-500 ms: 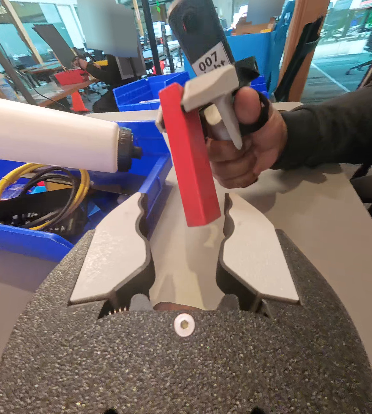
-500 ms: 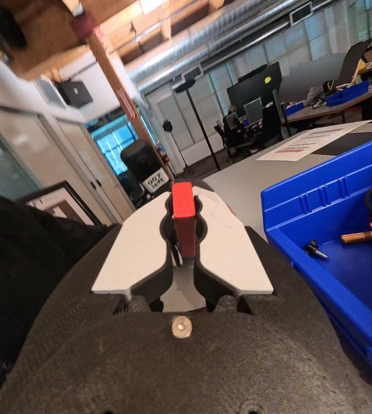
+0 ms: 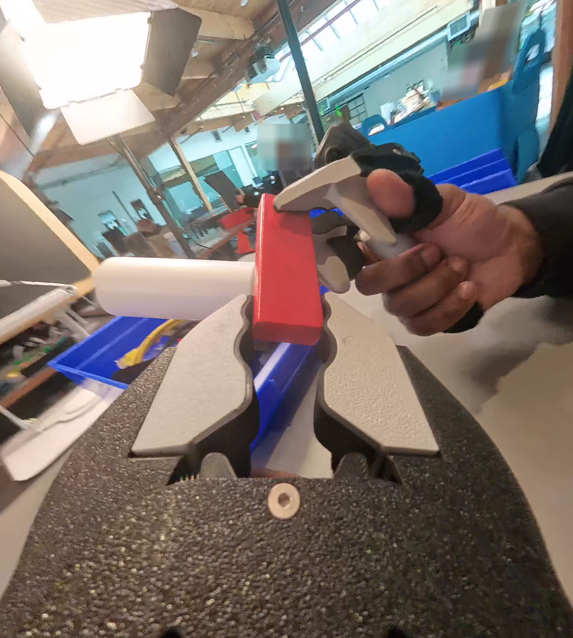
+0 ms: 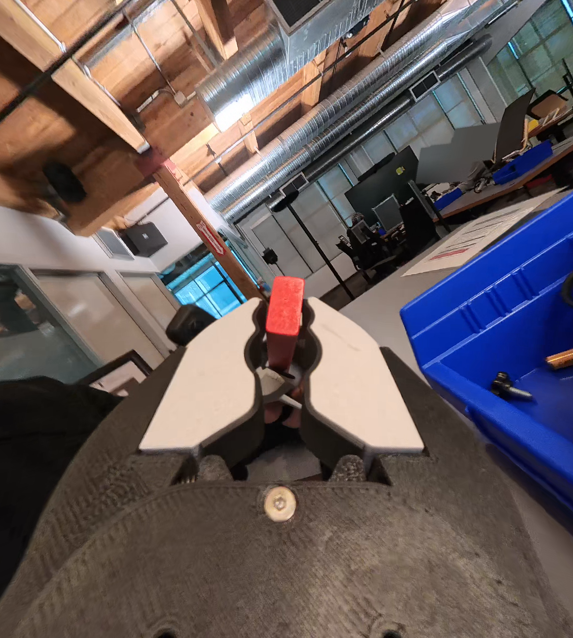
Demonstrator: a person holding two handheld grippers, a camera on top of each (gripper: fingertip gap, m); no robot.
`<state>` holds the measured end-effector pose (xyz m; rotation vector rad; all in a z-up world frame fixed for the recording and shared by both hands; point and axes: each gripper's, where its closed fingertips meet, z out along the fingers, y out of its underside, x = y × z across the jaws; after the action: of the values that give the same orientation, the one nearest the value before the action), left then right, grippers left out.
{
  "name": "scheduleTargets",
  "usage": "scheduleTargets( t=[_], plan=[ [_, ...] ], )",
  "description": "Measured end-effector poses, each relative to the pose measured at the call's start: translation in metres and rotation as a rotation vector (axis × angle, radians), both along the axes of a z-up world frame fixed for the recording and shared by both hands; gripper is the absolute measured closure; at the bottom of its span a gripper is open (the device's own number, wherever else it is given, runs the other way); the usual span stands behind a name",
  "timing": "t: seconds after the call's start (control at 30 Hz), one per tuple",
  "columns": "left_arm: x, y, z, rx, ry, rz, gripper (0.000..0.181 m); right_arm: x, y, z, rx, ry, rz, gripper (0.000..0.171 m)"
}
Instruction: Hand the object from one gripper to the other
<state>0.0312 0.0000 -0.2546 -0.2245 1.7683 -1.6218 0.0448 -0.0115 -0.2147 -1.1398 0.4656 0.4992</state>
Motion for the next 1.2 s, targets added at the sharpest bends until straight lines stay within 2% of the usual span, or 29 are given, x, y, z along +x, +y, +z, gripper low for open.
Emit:
scheduleTargets(
  t=[0.1, 0.13, 0.3, 0.37, 0.43, 0.5, 0.6, 0.67, 0.77, 0.83, 0.9, 0.97, 1.0, 1.07, 1.13, 1.2],
  plan=[
    [-0.007, -0.001, 0.0, -0.091, 0.226, -0.168, 0.145, 0.0, -0.003, 0.002, -0.127, -0.198, -0.055, 0.117],
    [-0.012, -0.002, -0.001, -0.109, 0.315, -0.242, 0.145, -0.001, -0.006, 0.003, -0.175, -0.295, -0.079, 0.112],
    [-0.031, -0.003, -0.007, -0.135, 0.551, -0.455, 0.145, -0.02, -0.012, -0.011, -0.43, -0.804, -0.118, 0.109],
    [-0.034, -0.004, -0.01, -0.123, 0.571, -0.472, 0.145, -0.026, -0.01, -0.02, -0.485, -0.894, -0.104, 0.109],
    [-0.037, -0.005, -0.014, -0.079, 0.56, -0.474, 0.145, -0.033, -0.007, -0.025, -0.481, -0.875, -0.045, 0.113],
    [-0.039, -0.007, -0.019, -0.042, 0.558, -0.472, 0.145, -0.039, -0.003, -0.03, -0.465, -0.849, 0.003, 0.132],
    [-0.036, -0.005, -0.019, -0.048, 0.548, -0.447, 0.145, -0.037, 0.0, -0.035, -0.476, -0.806, 0.023, 0.134],
    [-0.022, 0.001, -0.01, -0.106, 0.47, -0.367, 0.144, -0.028, 0.002, -0.033, -0.459, -0.701, 0.002, 0.135],
    [-0.009, 0.012, -0.004, -0.024, 0.194, -0.217, 0.129, -0.016, 0.002, -0.029, -0.384, -0.458, 0.03, 0.136],
    [0.0, 0.021, 0.002, 0.069, -0.084, -0.053, 0.121, -0.012, 0.004, -0.032, -0.347, -0.302, 0.076, 0.136],
    [-0.003, 0.019, 0.003, 0.182, -0.297, 0.021, 0.122, -0.014, 0.008, -0.037, -0.318, -0.166, 0.161, 0.137],
    [-0.007, 0.011, -0.009, 0.298, -0.391, 0.034, 0.137, -0.017, 0.012, -0.041, -0.296, -0.085, 0.211, 0.137],
    [-0.005, 0.011, -0.01, 0.307, -0.412, 0.069, 0.152, -0.018, 0.013, -0.042, -0.282, -0.062, 0.224, 0.137],
    [-0.009, 0.009, -0.014, 0.292, -0.341, 0.017, 0.163, -0.016, 0.011, -0.039, -0.257, -0.065, 0.22, 0.137],
    [-0.005, 0.01, -0.016, 0.22, -0.158, -0.019, 0.163, -0.013, 0.01, -0.038, -0.291, -0.157, 0.152, 0.131],
    [-0.002, 0.013, -0.016, 0.137, 0.032, -0.068, 0.163, -0.008, 0.006, -0.036, -0.353, -0.342, 0.031, 0.117]
  ],
)
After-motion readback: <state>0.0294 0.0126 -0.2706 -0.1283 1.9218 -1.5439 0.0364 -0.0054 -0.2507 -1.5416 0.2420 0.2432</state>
